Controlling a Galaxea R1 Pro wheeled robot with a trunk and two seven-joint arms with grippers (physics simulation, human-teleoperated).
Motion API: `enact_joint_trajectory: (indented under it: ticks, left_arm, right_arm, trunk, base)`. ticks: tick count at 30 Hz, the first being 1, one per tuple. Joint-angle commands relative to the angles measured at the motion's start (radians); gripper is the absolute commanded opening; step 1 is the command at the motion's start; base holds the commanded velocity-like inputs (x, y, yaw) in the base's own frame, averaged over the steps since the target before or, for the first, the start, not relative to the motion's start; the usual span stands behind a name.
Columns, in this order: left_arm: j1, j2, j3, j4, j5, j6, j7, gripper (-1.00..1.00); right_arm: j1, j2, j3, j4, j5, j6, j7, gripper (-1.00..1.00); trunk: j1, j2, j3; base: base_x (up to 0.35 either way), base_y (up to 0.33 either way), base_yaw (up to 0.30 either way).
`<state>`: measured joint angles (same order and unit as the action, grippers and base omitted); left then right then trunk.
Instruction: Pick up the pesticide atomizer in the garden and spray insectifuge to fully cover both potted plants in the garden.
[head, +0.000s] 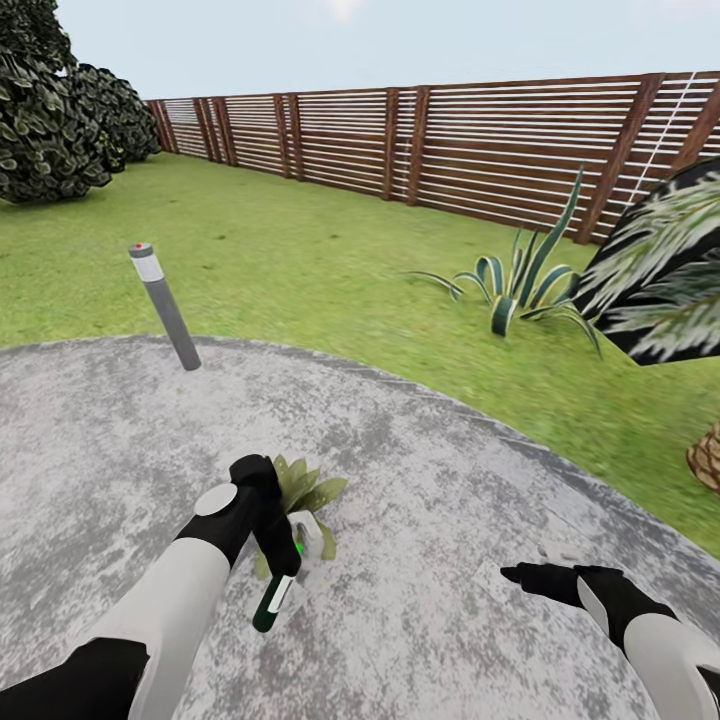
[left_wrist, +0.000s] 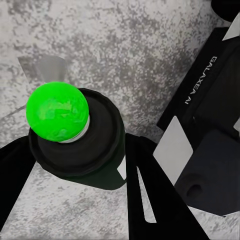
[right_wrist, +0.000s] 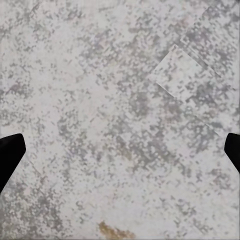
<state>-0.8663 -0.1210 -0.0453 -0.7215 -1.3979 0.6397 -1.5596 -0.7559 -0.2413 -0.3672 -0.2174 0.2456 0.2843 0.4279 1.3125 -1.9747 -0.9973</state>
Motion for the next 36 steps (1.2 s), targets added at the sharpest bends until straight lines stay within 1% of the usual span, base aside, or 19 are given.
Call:
enact_joint_trajectory:
  ticks: [1,5,12,21,25,27,30,36]
  left_arm:
    - [0.0,0.0,-0.001,-0.001,-0.007,0.009,-0.007,-1.0]
    - [0.0,0.0,-0.001,0.0,-0.007,0.009,-0.007,-1.0]
    - [0.0,0.0,-0.001,0.002,-0.007,0.009,-0.007,-1.0]
    - [0.0,0.0,-0.001,0.001,-0.008,0.009,-0.007,-1.0]
    - [0.0,0.0,0.0,-0.004,-0.008,0.009,-0.007,-1.0]
    - [-0.001,0.0,0.0,-0.021,-0.008,0.009,-0.008,-1.0]
    - [-0.002,0.002,0.002,-0.071,-0.01,0.011,-0.011,-1.0]
    - [-0.009,0.002,0.002,-0.089,-0.011,0.016,-0.011,-1.0]
  right_arm:
    - [0.0,0.0,-0.009,-0.002,0.009,0.006,0.006,1.0]
    - [0.0,0.0,-0.009,-0.002,0.009,0.006,0.006,1.0]
    - [0.0,0.0,-0.009,-0.001,0.01,0.006,0.006,1.0]
    - [0.0,0.0,-0.009,-0.001,0.01,0.006,0.006,1.0]
    - [0.0,0.0,-0.009,-0.001,0.01,0.006,0.006,1.0]
    - [0.0,0.0,-0.009,-0.001,0.01,0.006,0.006,1.0]
    - [0.0,0.0,-0.009,-0.001,0.01,0.006,0.005,1.0]
    - [0.0,0.0,-0.009,0.0,0.011,0.006,0.005,1.0]
  trunk:
    - [0.0,0.0,-0.002]
    - [0.0,0.0,-0.008]
    - [0.0,0.0,-0.01]
    - [0.0,0.0,-0.02]
    - [0.0,0.0,-0.021]
    - [0.0,0.0,-0.021]
    - [0.0,0.0,-0.022]
    - [0.0,0.0,-0.022]
  base:
    - [0.066,0.003,0.0]
    - [0.02,0.001,0.0]
    - [0.002,0.0,-0.003]
    - [0.0,0.0,-0.16]
    - [0.0,0.0,-0.047]
    - [0.0,0.0,-0.011]
    - [0.0,0.0,-0.003]
    - [0.0,0.0,0.0]
